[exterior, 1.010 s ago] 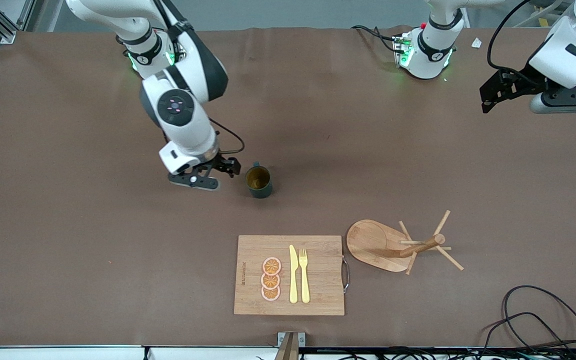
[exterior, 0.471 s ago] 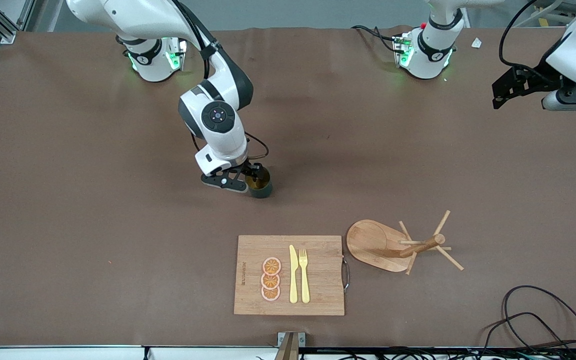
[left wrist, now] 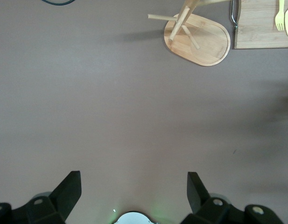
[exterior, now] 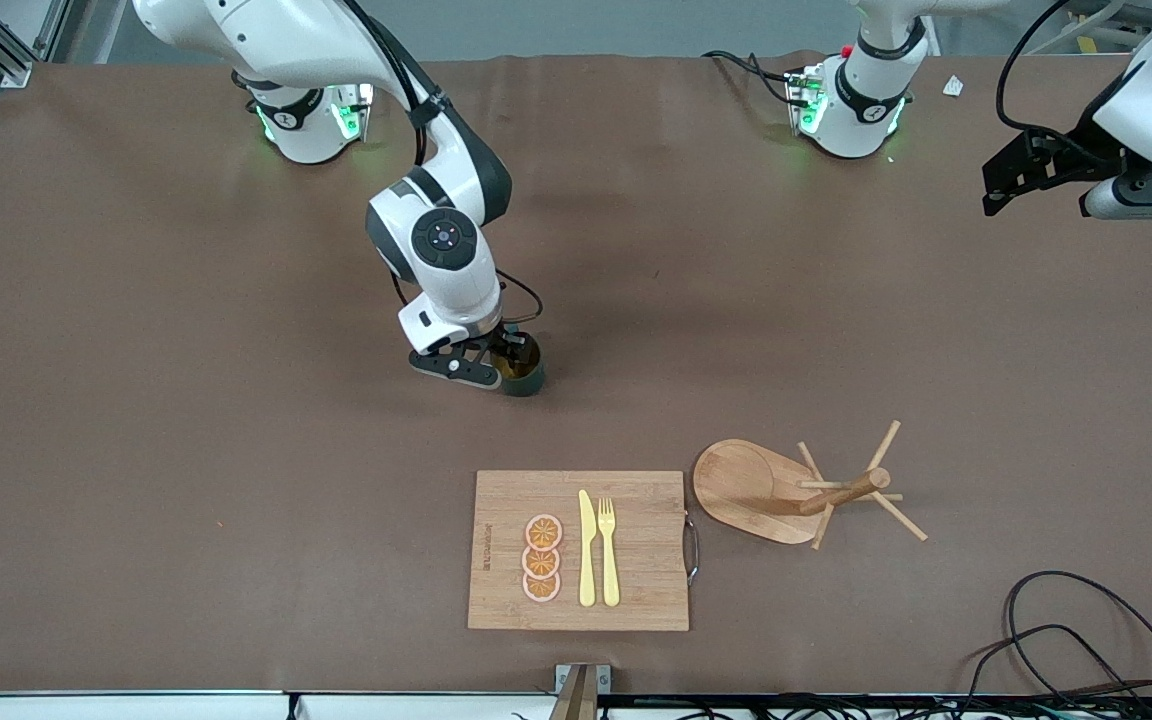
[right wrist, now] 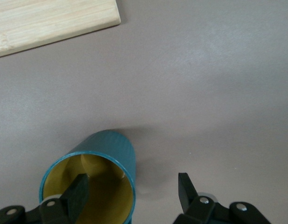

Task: Transfer cup from left to right arm and place
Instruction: 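Close the right gripper on the mug's rim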

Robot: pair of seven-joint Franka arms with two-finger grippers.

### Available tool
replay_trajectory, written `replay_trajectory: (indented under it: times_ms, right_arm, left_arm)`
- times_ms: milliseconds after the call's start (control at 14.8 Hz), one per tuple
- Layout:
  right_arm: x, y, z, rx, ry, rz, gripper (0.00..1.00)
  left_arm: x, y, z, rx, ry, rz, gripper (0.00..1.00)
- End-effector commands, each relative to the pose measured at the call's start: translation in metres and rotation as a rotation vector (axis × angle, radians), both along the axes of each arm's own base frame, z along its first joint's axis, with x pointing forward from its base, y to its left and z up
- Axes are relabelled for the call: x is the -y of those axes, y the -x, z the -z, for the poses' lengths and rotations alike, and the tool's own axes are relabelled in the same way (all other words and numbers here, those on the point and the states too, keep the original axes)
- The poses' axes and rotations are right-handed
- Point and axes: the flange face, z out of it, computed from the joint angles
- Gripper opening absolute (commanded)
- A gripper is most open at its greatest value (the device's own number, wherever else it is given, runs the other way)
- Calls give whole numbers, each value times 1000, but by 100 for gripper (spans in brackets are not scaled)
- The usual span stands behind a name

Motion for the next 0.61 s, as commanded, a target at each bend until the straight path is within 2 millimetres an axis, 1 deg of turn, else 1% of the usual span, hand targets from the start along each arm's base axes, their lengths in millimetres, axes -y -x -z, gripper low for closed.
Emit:
replay_trajectory:
  times_ms: [0,67,135,269,337,539]
  right_arm:
    - [-2,0,5,19,13,11,76]
    - [-3,1,6,17,14,9,73]
    - [-3,1,8,15,17,8,66]
    - [-4,1,9,16,16,7,51]
    - [-4,2,9,16,16,5,41]
    - [-6,2,13,12,19,4,18]
  left_arm:
    - [-3,4,-2,5,15,9,100]
    - [-3,3,-2,6,14,9,100]
    - [-3,3,-2,8,14,9,100]
    - [-3,3,-2,9,13,8,100]
    - [-4,3,-4,12,8,10,100]
    - [-6,6,-13,27,7,14,100]
